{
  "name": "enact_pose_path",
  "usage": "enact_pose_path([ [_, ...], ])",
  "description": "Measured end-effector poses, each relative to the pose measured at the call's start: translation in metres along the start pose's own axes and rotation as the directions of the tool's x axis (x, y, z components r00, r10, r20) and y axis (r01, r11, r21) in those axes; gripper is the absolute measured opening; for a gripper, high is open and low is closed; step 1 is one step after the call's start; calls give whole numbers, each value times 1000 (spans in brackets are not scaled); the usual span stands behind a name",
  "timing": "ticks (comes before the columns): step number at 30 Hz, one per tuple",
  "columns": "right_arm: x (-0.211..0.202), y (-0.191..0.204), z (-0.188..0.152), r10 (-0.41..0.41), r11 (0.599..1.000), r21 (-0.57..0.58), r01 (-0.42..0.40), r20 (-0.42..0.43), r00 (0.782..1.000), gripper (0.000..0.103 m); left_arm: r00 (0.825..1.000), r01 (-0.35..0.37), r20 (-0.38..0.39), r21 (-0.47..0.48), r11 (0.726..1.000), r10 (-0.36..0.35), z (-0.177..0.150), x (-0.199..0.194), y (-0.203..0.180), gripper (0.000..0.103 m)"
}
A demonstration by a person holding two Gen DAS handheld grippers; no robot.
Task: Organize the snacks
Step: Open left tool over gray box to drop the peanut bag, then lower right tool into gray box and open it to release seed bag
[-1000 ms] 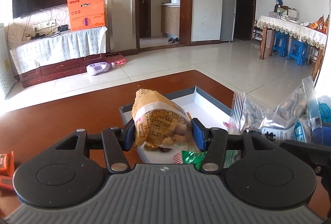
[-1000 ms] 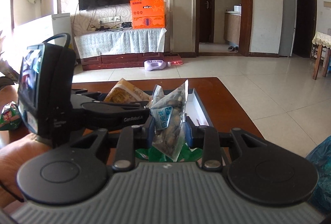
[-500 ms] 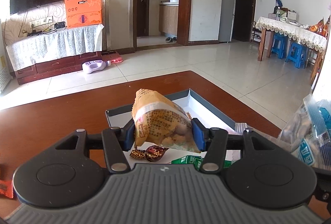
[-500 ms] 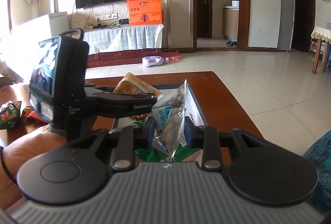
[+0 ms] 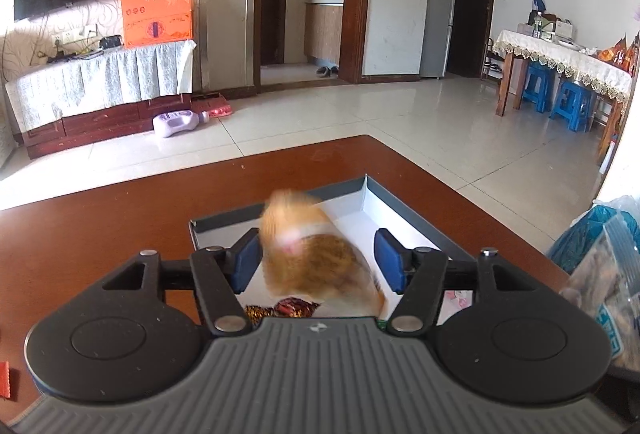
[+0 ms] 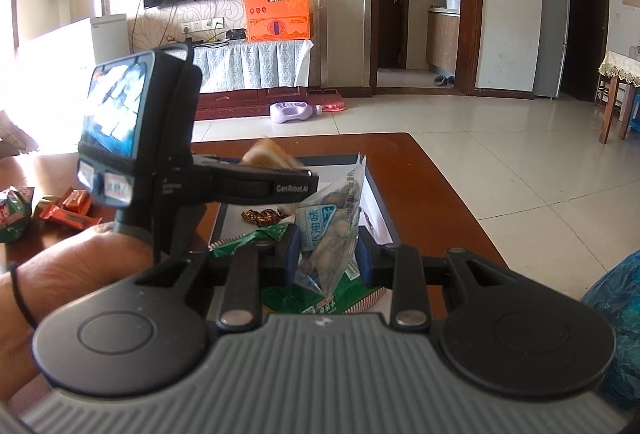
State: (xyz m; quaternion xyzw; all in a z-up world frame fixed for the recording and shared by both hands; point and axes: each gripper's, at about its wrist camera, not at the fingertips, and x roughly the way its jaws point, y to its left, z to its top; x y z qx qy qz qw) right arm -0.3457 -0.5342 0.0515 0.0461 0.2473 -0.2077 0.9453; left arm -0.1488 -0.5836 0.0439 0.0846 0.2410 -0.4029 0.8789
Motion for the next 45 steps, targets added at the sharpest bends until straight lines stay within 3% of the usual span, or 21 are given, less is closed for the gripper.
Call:
enact_pose_path([
  [8, 3, 2, 2, -6, 1000, 4, 6, -14, 1000, 33, 1000, -12, 10, 4, 1000, 12, 2, -2, 0, 74],
  [10, 4, 0, 3, -1, 1000, 14, 1, -18, 1000, 33, 1000, -4, 24, 1, 1000, 4, 3, -10, 0, 87],
  [16, 3, 3, 6, 9, 1000, 18, -9, -22, 1000, 33, 998, -15, 62, 48, 999, 12, 1, -33, -10, 88],
  [30, 2, 10, 5, 7, 1000, 16, -6, -36, 999, 33, 999, -37, 32, 1, 999, 37, -14, -84, 9, 88],
  [45, 29, 9, 0, -2, 1000, 19, 4, -100, 995, 34, 999, -26, 19, -14, 1000, 27, -42, -142, 0, 88],
])
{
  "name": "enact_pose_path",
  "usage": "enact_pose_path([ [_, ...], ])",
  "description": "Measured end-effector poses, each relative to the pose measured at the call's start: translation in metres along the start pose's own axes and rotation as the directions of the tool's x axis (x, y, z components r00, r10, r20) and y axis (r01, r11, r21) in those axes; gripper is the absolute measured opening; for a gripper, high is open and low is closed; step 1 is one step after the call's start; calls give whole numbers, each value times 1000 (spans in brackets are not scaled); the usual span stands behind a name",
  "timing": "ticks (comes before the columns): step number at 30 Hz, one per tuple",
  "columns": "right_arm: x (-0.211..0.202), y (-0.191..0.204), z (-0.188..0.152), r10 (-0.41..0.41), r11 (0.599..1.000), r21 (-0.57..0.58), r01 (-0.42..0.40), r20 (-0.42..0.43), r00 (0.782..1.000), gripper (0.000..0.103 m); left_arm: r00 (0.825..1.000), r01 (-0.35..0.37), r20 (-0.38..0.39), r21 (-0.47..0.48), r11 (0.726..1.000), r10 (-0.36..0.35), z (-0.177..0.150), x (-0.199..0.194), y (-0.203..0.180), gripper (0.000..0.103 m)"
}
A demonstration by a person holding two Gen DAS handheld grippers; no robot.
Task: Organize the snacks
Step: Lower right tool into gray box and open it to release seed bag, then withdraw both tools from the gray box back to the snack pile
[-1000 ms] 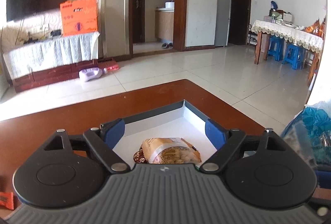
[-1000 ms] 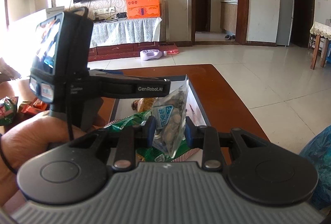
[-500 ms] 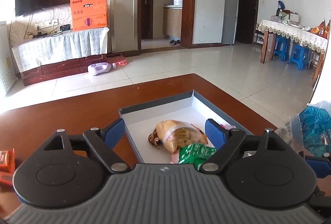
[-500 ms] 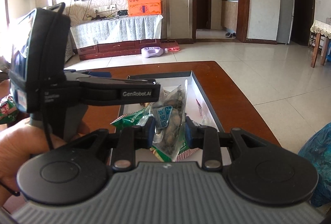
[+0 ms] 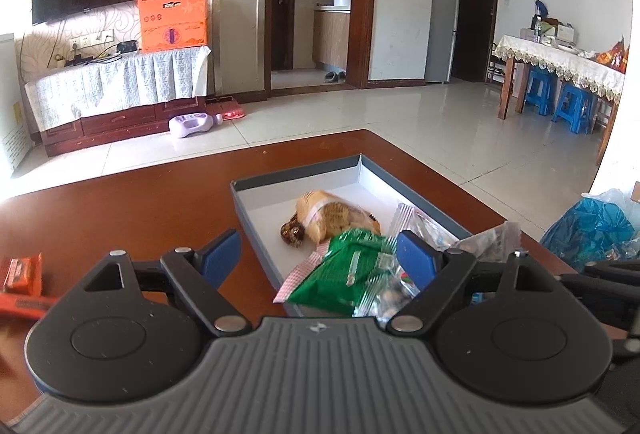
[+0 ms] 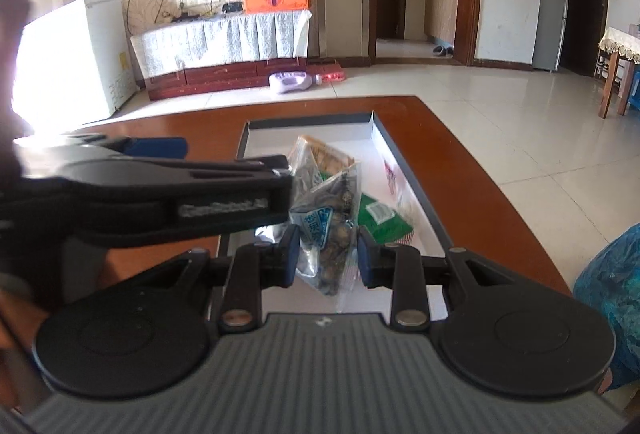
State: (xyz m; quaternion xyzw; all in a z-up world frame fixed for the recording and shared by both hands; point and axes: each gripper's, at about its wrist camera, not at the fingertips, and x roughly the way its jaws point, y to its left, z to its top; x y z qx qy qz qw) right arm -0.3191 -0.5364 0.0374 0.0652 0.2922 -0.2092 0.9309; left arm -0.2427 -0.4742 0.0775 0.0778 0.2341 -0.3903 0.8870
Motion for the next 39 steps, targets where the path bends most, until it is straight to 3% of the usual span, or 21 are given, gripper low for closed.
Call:
enact_pose_path([
  [2, 2, 3, 0, -5, 1000, -7, 5, -7, 1000, 35, 1000, -4, 0, -10, 1000, 4, -3, -9, 3, 88],
  [4, 8, 9, -3, -26, 999, -44, 25, -37, 999, 52, 1000, -10, 0, -7, 1000, 10, -8, -17, 7, 88],
  [5, 10, 14, -6, -37, 997, -66, 34, -45, 998, 71, 1000, -15, 0, -1, 1000, 15, -9, -20, 9, 88],
  [6, 11, 17, -6, -50, 995, -88, 46, -41, 998, 82, 1000, -21, 2, 4, 1000, 21, -9, -23, 11, 88],
  [7, 9, 21, -6, -60, 993, -108, 57, -28, 998, 83, 1000, -28, 6, 5, 1000, 28, -9, -27, 14, 88],
  [15, -12, 31, -9, -77, 990, -113, 86, 78, 994, 84, 996, -84, 22, -21, 996, 84, -11, -49, 56, 88],
  [19, -27, 35, -3, -44, 994, -93, 61, 180, 983, 84, 992, -114, 45, -53, 992, 116, -12, -66, 86, 88],
  [23, -30, 53, 1, 24, 992, -123, 3, 214, 976, 84, 984, -161, 60, -89, 983, 167, -17, -83, 120, 88],
  [27, -26, 83, 4, 109, 985, -157, -77, 209, 972, 84, 974, -216, 39, -144, 966, 224, -25, -101, 161, 88],
  [31, -4, 124, 3, 228, 963, -176, -205, 125, 966, 84, 956, -286, 23, -152, 946, 293, -39, -123, 199, 88],
  [35, 16, 172, -5, 324, 911, -285, -297, 51, 945, 84, 946, -322, -8, -162, 933, 325, -57, -141, 241, 88],
  [36, 20, 184, -4, 337, 894, -325, -308, 37, 941, 78, 947, -319, -22, -170, 932, 320, -61, -143, 252, 88],
  [39, 27, 216, 1, 380, 841, -423, -337, 19, 925, 75, 946, -322, -40, -212, 923, 321, -77, -145, 282, 88],
])
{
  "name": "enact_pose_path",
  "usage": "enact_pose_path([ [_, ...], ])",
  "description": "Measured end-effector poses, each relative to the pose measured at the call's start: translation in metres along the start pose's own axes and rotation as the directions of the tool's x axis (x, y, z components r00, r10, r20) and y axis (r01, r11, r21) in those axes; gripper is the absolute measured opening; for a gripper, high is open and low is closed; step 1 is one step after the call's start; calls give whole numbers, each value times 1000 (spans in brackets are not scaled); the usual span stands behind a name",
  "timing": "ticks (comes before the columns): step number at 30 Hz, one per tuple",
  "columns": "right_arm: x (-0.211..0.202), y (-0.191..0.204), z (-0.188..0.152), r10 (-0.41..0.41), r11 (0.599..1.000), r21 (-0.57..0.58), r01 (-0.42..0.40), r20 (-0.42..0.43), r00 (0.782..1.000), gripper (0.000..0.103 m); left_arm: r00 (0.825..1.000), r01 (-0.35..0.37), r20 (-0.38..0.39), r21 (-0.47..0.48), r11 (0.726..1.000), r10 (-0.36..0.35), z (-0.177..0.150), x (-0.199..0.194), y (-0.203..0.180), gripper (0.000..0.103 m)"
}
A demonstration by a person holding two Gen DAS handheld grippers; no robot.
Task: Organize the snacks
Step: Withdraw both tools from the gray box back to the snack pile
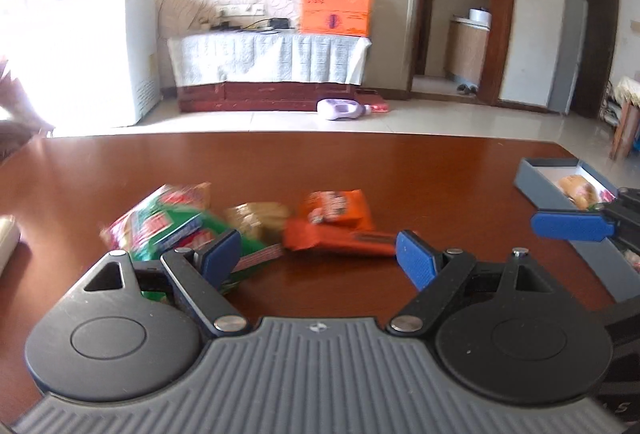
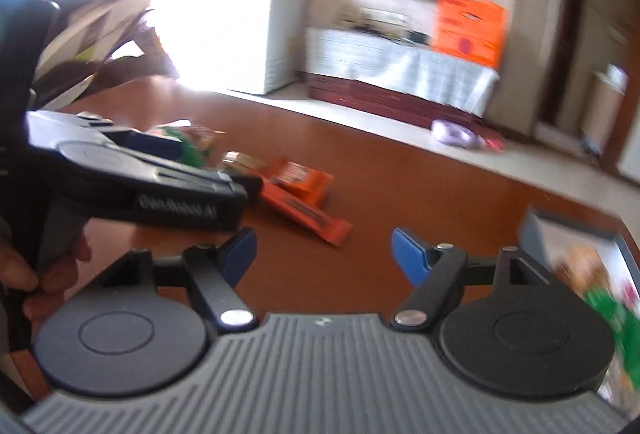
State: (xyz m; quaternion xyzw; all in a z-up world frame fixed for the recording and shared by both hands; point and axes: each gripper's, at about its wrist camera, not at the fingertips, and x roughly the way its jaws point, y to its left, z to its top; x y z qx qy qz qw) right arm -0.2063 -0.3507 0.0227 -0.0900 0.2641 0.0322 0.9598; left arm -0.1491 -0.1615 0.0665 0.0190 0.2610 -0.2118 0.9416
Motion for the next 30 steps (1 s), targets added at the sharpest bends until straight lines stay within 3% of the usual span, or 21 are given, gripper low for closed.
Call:
enact_pose_path([
  [2, 14, 14, 7, 19, 999, -48, -19, -16, 1000, 72, 999, -2, -34, -31, 1000, 1, -2, 9, 19, 88],
  [5, 33, 32, 7, 18, 992, -124, -23, -37, 999, 71, 999, -35, -23, -18, 999, 35, -4, 20, 34, 88],
  [9, 57, 39, 12, 19, 982, -187, -29, -55, 998, 61, 990, -138, -4, 52, 989, 139, -1, 36, 45, 88],
  [11, 65, 40, 13, 16, 979, -201, -27, -56, 998, 59, 981, -194, -5, 40, 980, 194, 2, 43, 59, 88],
  [13, 74, 41, 15, 18, 977, -210, -30, -58, 998, 59, 978, -207, -1, 35, 978, 207, 5, 46, 69, 88],
  [18, 106, 38, 18, 39, 980, -192, -59, -106, 994, 58, 989, -149, 15, 34, 988, 148, 6, 44, 81, 88],
  [22, 120, 32, 24, 102, 986, -116, -117, -129, 986, 58, 996, -85, 29, 43, 995, 84, 4, 46, 80, 88],
  [27, 119, 38, 25, 109, 983, -132, -127, -133, 985, 40, 998, -63, 31, 63, 996, 61, 1, 51, 76, 90],
  [30, 118, 39, 26, 84, 986, -131, -103, -144, 986, 35, 998, -51, 27, 64, 997, 50, -3, 52, 74, 91],
])
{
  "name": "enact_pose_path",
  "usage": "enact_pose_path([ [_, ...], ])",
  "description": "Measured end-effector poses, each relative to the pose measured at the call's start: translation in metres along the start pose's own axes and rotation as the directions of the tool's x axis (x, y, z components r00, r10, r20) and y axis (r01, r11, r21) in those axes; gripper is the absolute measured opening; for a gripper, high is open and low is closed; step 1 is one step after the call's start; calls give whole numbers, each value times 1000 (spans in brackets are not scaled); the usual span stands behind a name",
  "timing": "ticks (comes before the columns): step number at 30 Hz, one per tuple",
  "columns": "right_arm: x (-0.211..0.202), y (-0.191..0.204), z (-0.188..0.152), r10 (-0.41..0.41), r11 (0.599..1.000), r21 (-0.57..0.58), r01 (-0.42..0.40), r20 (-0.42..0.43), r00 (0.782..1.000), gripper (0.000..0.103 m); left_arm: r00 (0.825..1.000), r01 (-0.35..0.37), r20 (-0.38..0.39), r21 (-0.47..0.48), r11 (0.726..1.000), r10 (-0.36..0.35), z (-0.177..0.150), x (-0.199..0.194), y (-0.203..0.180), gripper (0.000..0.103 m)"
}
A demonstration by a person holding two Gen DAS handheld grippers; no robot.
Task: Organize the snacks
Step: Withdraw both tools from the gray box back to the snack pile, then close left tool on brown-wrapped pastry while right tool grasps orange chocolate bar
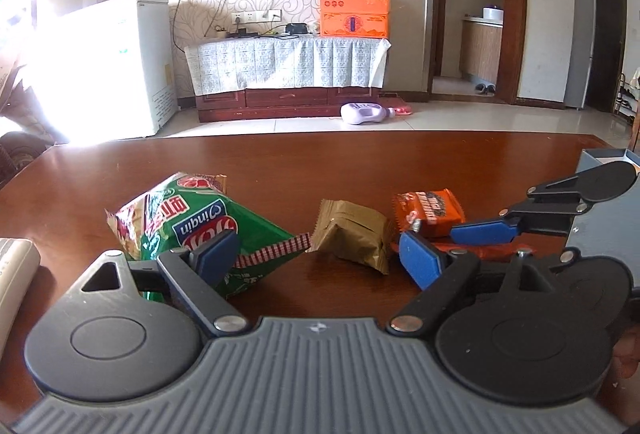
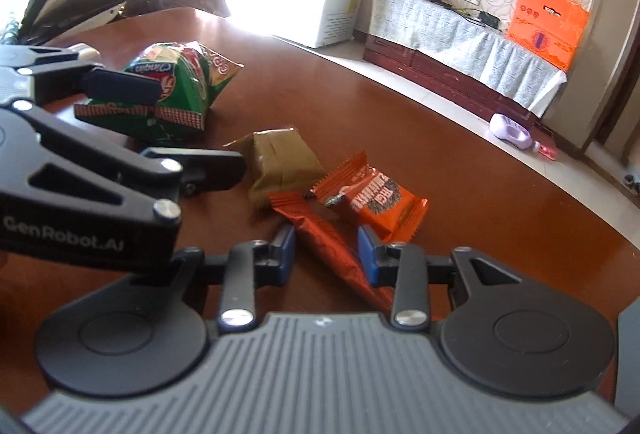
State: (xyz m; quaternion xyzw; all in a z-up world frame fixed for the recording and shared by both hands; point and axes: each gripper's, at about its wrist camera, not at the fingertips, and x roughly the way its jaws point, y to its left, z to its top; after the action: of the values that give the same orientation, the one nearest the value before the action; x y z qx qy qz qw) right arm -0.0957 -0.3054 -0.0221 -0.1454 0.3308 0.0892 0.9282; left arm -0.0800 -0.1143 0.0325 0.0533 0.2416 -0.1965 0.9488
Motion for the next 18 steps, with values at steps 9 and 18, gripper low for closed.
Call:
enact_pose_path([
  [9, -32, -11, -22, -42, 999, 12, 42, -55, 998, 31, 999, 37, -22, 92, 995, -35, -9, 16, -37, 92],
  [18, -48, -25, -39, -27, 999, 31, 28, -51, 998, 48, 995, 0, -95, 72, 997, 7, 5, 63, -46, 94],
])
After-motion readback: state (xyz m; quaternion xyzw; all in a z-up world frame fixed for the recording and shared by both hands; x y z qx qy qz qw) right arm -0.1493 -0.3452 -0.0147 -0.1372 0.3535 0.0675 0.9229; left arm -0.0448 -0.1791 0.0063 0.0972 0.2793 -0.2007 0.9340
